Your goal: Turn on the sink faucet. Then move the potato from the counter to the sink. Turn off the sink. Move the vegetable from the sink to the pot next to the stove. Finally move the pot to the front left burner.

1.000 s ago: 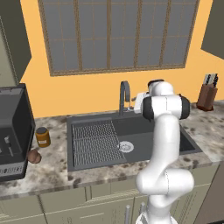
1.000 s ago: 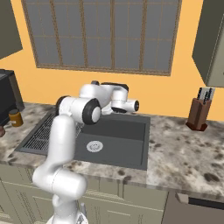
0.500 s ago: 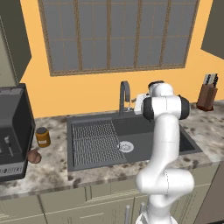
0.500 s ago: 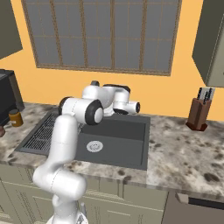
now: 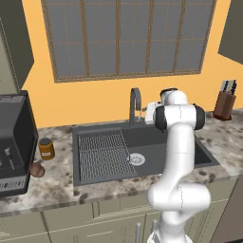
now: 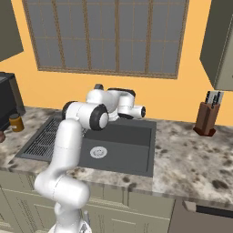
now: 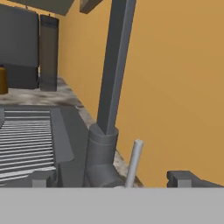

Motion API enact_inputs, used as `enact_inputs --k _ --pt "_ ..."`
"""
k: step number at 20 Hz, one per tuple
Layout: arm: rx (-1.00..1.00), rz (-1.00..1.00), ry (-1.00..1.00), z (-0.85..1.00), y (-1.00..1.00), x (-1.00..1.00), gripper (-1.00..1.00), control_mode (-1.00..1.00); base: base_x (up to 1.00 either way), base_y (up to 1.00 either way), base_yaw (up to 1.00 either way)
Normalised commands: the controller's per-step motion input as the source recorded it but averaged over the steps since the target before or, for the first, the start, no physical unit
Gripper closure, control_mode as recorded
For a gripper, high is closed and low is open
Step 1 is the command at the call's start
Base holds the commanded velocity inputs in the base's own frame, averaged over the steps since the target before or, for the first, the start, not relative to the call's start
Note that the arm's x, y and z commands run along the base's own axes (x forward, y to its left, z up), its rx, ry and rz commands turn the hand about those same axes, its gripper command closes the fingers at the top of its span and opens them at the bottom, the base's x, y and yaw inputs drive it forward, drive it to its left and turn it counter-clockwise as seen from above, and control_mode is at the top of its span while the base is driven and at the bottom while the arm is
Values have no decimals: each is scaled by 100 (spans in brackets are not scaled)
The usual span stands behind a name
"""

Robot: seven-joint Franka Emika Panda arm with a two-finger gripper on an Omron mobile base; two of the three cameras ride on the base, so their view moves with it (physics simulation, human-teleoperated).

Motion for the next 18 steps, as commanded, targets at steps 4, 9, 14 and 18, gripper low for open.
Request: enact_inputs --k 4,9,14,18 --pt "1 3 0 0 14 0 -100 -100 0 0 0" --pt "0 3 1 0 20 0 -100 -100 0 0 0" --pt "0 1 2 0 19 4 -100 -100 0 0 0" --pt "0 1 3 0 16 1 -100 -100 0 0 0"
